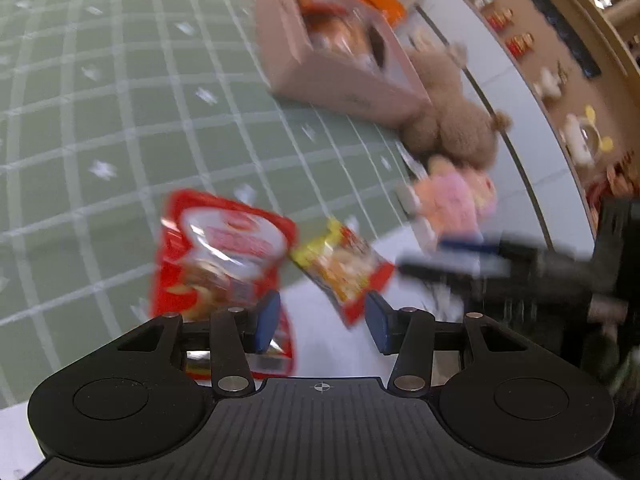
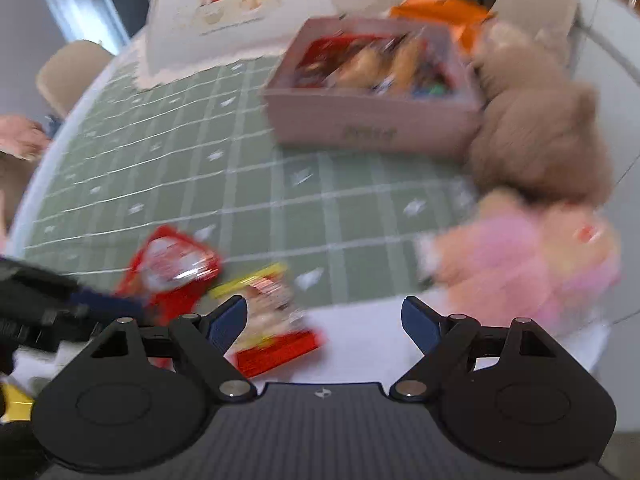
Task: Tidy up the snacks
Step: 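Grasp the red duck snack bag with the right gripper while the left reaches the yellow quail egg bag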
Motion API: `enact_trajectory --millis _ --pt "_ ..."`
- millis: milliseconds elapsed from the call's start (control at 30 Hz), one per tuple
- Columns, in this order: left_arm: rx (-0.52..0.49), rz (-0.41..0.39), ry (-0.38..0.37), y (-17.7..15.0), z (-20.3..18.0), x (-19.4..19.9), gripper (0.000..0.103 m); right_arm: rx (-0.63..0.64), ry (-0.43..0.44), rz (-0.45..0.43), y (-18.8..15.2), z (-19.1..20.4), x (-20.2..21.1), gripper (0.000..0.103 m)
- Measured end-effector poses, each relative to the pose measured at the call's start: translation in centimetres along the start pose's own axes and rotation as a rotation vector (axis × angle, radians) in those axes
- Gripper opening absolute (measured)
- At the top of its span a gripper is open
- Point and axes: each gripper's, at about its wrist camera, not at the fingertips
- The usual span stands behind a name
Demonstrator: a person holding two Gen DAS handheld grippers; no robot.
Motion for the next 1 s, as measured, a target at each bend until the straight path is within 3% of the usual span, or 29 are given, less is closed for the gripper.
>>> enact_trajectory --millis 200,333,400,433,500,700,900,1000 --pt "0.170 -0.235 0.230 0.2 6.1 6.1 0.050 0.026 0.151 0.069 0.4 6.4 -4.5 0.085" --pt "0.258 -0.278 0.317 -0.5 8.6 7.8 0.050 -0.039 0.133 0.139 1.3 9.4 -8.1 0.085" --pt "0.265 -0.289 0.326 -1.0 8.8 8.2 0.050 -0.085 0.072 0.179 1.5 10.2 -10.2 0.086" --pt "0.263 -0.291 0.328 -1.3 8.7 8.3 0.050 -0.073 0.053 0.170 1.6 10.8 -10.8 0.093" --pt "0.250 -0.293 0.335 -2.0 8.5 8.4 0.050 -0.016 0.006 0.156 1.6 12.3 -11.8 0.096" --pt "0.241 -0.281 0.338 -2.7 7.7 7.6 0.050 0.235 -0.104 0.117 2.5 14.0 -14.1 0.094" --pt "0.202 -0.264 0.333 -2.4 6.7 7.0 0.050 0.265 -0.199 0.043 5.4 9.0 -12.3 0.089" --pt "0.185 -0.236 0.297 -2.2 6.0 6.1 0.050 0.239 -0.147 0.017 5.8 5.8 -9.1 0.087"
Point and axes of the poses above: each gripper's, at about its wrist camera, not at the fingertips, and x roughly against the way its jaws point, z to its left, y to its top, and after that the axes turned 13 degrees about y, right-handed
